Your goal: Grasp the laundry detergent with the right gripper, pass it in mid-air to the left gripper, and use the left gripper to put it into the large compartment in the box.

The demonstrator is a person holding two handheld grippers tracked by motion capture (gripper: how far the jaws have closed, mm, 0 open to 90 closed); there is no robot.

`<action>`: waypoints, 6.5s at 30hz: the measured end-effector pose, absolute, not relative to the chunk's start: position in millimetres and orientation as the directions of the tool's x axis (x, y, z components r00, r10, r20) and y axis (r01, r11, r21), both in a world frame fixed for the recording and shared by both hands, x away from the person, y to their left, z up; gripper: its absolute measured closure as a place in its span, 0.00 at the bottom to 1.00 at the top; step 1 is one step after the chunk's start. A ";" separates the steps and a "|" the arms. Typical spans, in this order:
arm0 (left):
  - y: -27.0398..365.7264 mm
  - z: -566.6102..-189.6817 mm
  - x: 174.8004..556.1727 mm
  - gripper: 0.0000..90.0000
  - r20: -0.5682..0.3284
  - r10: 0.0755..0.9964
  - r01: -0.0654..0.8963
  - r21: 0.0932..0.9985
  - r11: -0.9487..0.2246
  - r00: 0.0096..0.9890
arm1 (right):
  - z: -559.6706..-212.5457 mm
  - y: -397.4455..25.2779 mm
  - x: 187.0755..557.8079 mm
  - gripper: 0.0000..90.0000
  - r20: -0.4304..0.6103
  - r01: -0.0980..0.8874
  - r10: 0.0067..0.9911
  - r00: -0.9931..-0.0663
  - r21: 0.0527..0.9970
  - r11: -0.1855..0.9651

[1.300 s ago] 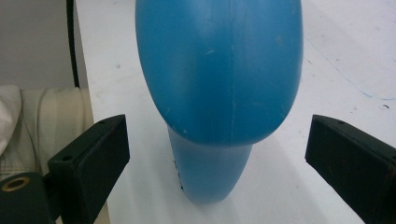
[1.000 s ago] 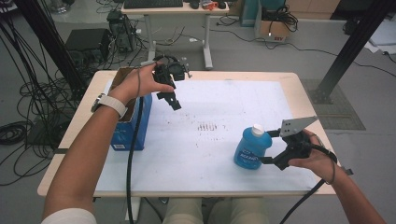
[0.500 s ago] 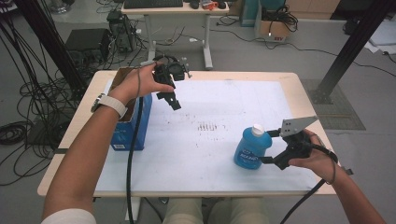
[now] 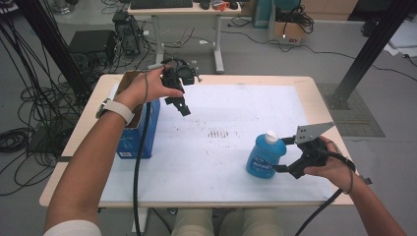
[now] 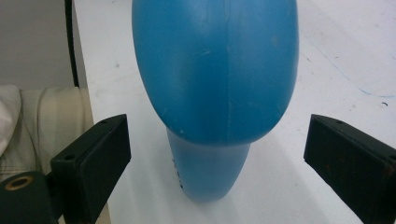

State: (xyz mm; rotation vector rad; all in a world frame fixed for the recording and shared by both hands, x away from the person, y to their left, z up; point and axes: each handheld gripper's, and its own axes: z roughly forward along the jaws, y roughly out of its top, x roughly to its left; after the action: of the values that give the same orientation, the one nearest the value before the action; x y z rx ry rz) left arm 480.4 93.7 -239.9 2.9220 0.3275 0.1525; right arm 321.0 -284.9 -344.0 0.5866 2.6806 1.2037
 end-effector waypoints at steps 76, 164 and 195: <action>94.7 -238.2 479.6 0.14 0.089 0.234 0.215 0.188 -0.958 0.968 | -344.1 -282.9 322.2 0.08 0.010 0.256 0.383 -0.924 0.760 0.598; 99.9 -238.3 481.7 0.14 0.094 0.248 0.225 0.207 -0.952 0.964 | -349.8 -275.6 324.1 0.09 0.041 0.290 0.404 -0.914 0.762 0.579; 100.0 -239.1 482.1 0.14 0.097 0.256 0.232 0.206 -0.951 0.962 | -368.0 -266.7 328.8 0.16 0.016 0.249 0.403 -0.915 0.807 0.535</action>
State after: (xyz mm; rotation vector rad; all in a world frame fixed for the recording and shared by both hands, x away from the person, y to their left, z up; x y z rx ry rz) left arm 482.1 100.0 -239.1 2.9193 0.3666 0.1815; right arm 328.8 -266.7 -368.0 0.5570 2.5983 1.3236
